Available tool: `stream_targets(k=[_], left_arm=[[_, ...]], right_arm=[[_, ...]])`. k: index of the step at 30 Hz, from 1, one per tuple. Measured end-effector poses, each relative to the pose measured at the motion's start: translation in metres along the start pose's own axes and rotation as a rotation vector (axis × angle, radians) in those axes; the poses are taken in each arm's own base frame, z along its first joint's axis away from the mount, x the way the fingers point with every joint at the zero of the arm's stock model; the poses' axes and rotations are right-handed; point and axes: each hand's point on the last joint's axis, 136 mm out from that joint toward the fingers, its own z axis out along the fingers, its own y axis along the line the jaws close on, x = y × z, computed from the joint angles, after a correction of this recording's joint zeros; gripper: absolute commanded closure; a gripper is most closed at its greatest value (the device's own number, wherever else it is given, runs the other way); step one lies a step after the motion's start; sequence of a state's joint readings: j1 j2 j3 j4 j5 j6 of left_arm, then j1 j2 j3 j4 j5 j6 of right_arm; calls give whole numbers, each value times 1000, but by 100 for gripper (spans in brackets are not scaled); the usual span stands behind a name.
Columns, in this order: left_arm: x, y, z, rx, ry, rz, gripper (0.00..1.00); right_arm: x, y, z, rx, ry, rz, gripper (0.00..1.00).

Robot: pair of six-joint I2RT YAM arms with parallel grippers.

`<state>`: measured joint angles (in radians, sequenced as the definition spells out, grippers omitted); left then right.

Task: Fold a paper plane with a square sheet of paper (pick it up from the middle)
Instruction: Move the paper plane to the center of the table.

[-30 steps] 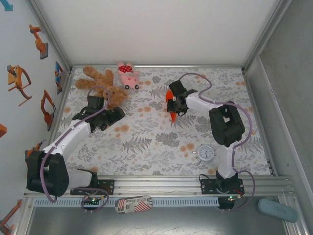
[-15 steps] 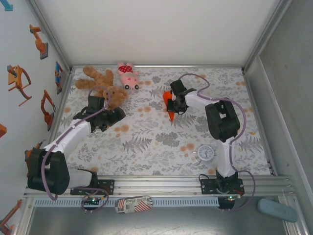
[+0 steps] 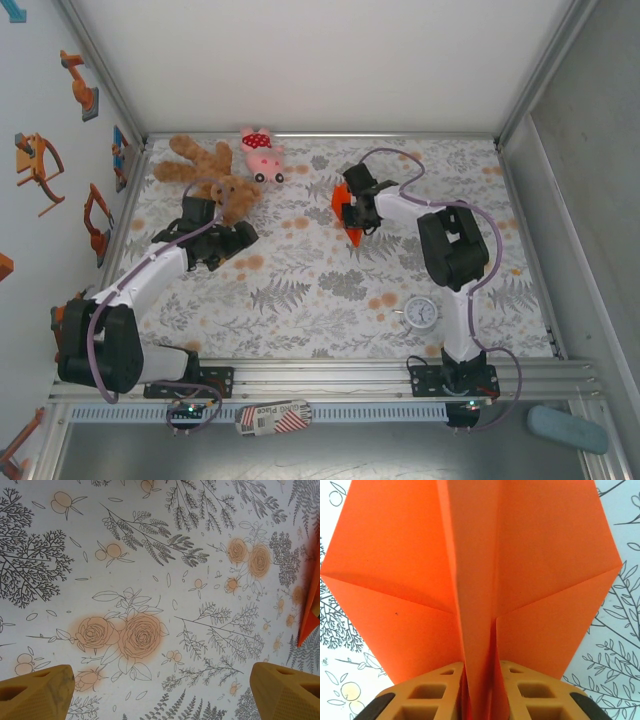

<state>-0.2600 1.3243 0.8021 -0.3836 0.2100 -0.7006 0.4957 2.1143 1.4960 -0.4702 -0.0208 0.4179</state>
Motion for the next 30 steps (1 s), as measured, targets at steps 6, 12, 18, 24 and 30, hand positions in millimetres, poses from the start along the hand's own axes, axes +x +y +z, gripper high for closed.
stream_targets(k=[6, 12, 18, 24, 30], left_arm=[[1, 0, 2, 0, 8, -1, 9], [4, 2, 6, 1, 22, -3, 9], [6, 4, 9, -4, 29, -6, 9], [5, 3, 9, -2, 25, -5, 8], [4, 3, 9, -2, 25, -5, 8]], right_arm=[[2, -1, 0, 34, -2, -11, 74], [2, 0, 1, 51, -9, -6, 67], [2, 1, 2, 95, -32, 15, 65], [0, 1, 3, 116, -51, 72, 67], [-3, 1, 3, 117, -61, 108, 68]])
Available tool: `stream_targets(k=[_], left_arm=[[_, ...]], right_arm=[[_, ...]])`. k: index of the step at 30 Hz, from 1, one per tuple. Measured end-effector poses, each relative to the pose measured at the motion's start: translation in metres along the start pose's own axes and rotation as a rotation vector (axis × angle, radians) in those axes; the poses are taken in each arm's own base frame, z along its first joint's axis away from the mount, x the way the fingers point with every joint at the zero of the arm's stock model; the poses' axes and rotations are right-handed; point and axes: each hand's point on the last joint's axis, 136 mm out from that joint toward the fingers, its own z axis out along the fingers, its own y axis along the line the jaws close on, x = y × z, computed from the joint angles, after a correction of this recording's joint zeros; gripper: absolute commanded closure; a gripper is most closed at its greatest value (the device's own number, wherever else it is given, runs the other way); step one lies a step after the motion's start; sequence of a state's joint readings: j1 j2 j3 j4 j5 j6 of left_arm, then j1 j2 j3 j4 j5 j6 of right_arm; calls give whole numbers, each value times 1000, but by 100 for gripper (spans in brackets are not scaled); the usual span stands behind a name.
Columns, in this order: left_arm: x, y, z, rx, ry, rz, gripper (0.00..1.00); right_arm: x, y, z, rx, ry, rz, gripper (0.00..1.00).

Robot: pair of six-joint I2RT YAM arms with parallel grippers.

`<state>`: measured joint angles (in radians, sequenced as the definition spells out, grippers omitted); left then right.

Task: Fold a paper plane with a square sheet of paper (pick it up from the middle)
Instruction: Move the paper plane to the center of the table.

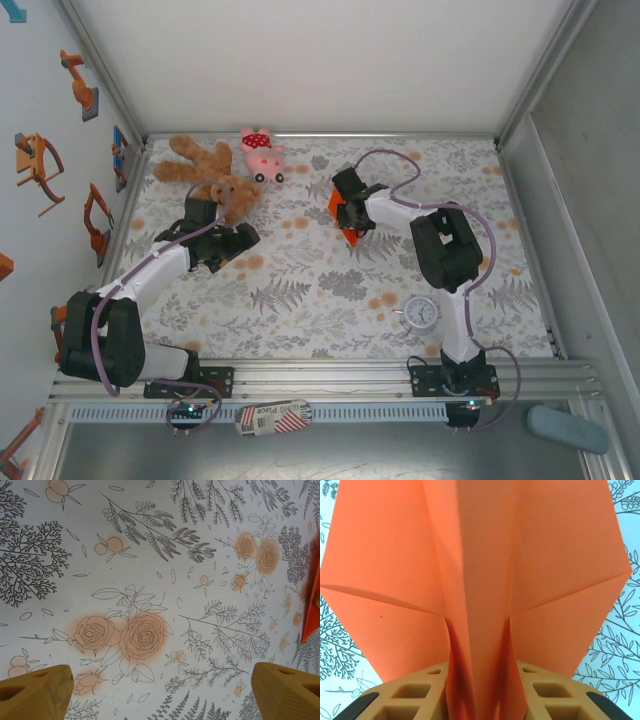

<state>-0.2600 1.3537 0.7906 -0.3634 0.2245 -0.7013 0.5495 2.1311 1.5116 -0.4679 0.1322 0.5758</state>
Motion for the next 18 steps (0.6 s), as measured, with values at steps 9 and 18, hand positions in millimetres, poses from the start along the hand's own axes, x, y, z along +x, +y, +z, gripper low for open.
stream_targets(k=[9, 18], left_arm=[[-2, 3, -3, -17, -18, 1, 8], [-19, 2, -22, -50, -108, 10, 6]], right_arm=[[-3, 3, -5, -6, 6, 4, 68], [-19, 2, -44, -17, -49, 10, 58]])
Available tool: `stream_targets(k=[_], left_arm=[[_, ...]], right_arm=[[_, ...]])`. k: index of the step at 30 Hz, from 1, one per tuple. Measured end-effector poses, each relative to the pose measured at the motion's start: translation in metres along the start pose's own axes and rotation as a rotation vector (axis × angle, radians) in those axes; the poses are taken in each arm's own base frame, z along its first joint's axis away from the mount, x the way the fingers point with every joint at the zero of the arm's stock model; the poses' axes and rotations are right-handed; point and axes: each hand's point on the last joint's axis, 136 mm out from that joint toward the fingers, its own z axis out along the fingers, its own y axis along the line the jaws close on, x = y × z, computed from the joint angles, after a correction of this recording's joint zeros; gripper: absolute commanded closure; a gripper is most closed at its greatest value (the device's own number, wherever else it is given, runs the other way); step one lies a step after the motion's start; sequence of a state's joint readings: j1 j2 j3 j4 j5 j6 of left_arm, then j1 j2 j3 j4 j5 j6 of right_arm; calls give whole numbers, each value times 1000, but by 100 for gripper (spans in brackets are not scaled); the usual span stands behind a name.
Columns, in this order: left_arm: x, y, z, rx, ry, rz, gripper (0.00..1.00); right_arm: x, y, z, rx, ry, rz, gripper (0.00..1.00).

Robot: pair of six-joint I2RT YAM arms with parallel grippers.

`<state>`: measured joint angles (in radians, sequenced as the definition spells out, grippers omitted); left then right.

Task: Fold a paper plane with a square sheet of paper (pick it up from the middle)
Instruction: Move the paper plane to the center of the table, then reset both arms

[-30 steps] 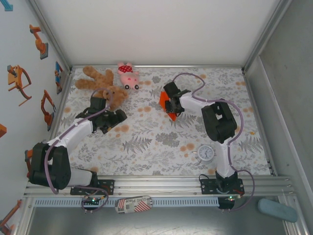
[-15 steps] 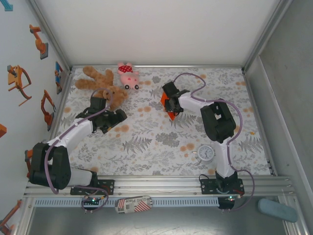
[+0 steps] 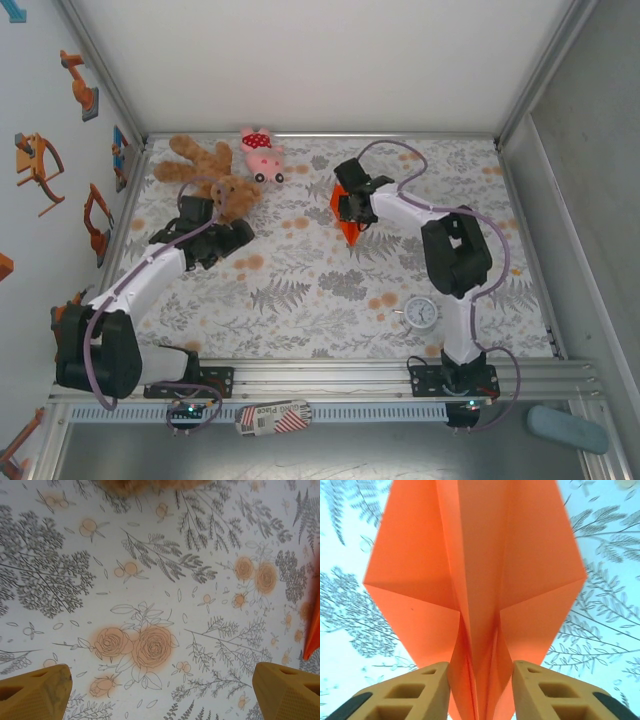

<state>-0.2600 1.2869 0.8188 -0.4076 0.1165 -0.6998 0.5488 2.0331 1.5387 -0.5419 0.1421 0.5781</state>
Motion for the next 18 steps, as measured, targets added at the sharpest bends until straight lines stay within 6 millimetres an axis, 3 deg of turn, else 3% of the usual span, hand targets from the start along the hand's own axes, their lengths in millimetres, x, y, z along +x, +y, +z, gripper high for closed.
stream_targets(k=[2, 4, 8, 10, 11, 12, 15, 18], left_arm=[[-9, 0, -8, -13, -44, 7, 0], [-19, 1, -18, -27, -100, 10, 4], [-43, 8, -45, -67, -255, 10, 4], [-55, 11, -59, -82, -342, 9, 4], [-60, 15, -65, -93, -390, 6, 4], [-65, 20, -71, -110, -437, 3, 4], [-73, 40, -79, -176, -556, 4, 4], [-74, 64, -78, -267, -635, 21, 4]], right_arm=[[-10, -2, -18, 0, -37, 4, 54], [-22, -7, -40, 2, -87, 9, 49], [-42, -37, -105, 26, -241, 36, 35], [-48, -62, -138, 55, -326, 63, 8], [-50, -76, -152, 76, -366, 72, 1], [-50, -92, -164, 106, -405, 85, 1], [-41, -136, -178, 204, -466, 116, 1], [-23, -180, -171, 315, -474, 137, 1]])
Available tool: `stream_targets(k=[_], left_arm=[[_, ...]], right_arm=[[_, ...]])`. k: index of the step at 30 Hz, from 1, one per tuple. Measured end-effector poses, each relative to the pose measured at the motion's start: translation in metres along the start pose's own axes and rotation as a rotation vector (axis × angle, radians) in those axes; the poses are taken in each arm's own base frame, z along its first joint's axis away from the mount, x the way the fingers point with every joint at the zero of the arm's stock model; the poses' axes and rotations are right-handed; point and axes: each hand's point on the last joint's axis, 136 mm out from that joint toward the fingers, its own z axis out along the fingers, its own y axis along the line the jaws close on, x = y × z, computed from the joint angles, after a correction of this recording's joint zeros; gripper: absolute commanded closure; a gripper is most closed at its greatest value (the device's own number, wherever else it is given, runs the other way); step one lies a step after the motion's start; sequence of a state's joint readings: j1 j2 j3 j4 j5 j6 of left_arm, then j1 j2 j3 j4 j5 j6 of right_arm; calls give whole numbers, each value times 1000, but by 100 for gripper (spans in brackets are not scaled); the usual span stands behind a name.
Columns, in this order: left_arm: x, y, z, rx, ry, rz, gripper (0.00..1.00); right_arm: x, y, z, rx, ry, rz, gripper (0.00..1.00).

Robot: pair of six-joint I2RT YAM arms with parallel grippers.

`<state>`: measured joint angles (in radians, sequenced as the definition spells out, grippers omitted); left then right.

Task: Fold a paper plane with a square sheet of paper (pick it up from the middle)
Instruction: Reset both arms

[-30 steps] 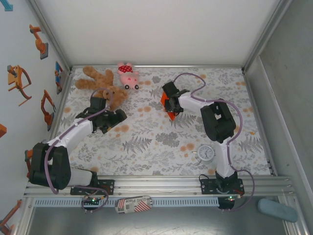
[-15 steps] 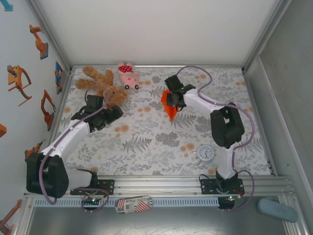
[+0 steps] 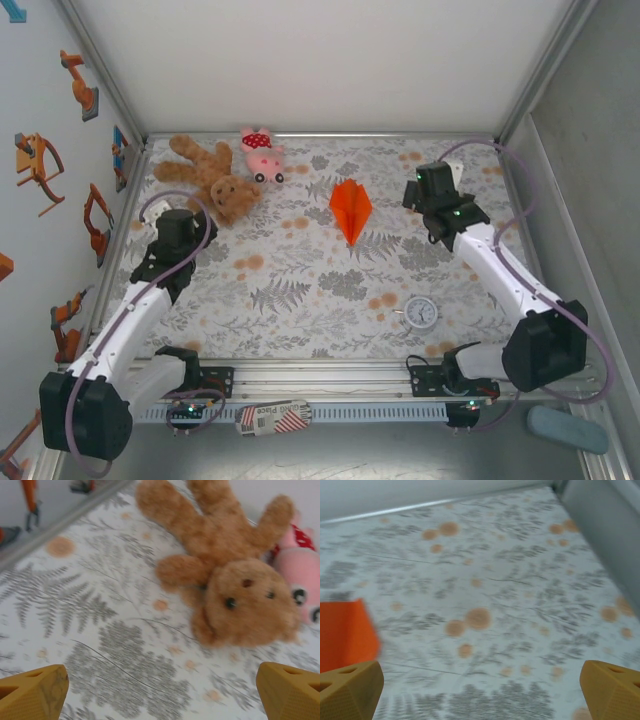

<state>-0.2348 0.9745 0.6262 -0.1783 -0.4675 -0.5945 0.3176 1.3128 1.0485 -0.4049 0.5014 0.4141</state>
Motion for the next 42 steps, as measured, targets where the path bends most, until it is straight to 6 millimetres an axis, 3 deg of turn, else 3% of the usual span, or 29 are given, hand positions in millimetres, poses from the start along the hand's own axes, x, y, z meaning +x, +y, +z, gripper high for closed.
stream_targets(k=[6, 11, 16, 23, 27, 32, 36, 42], left_arm=[[4, 37, 16, -134, -114, 90, 4], [12, 48, 31, -163, -165, 188, 4], [21, 52, 49, -128, -178, 242, 4], [35, 33, 72, 35, -171, 284, 4], [32, 24, 79, 111, -186, 283, 4], [47, 19, 95, 159, -149, 293, 4], [54, 17, 103, 172, -129, 300, 4], [36, 5, 107, 181, -158, 300, 4]], right_arm=[[45, -61, 32, 144, -8, -3, 1], [63, -83, 53, 147, -37, 34, 1], [75, -74, 68, 86, -80, 13, 1], [93, -68, 82, 48, -128, -37, 1], [88, -65, 81, 21, -174, -47, 1], [75, -56, 81, -28, -230, -69, 1], [80, -51, 92, -50, -223, -92, 1], [79, -51, 97, -76, -232, -87, 1]])
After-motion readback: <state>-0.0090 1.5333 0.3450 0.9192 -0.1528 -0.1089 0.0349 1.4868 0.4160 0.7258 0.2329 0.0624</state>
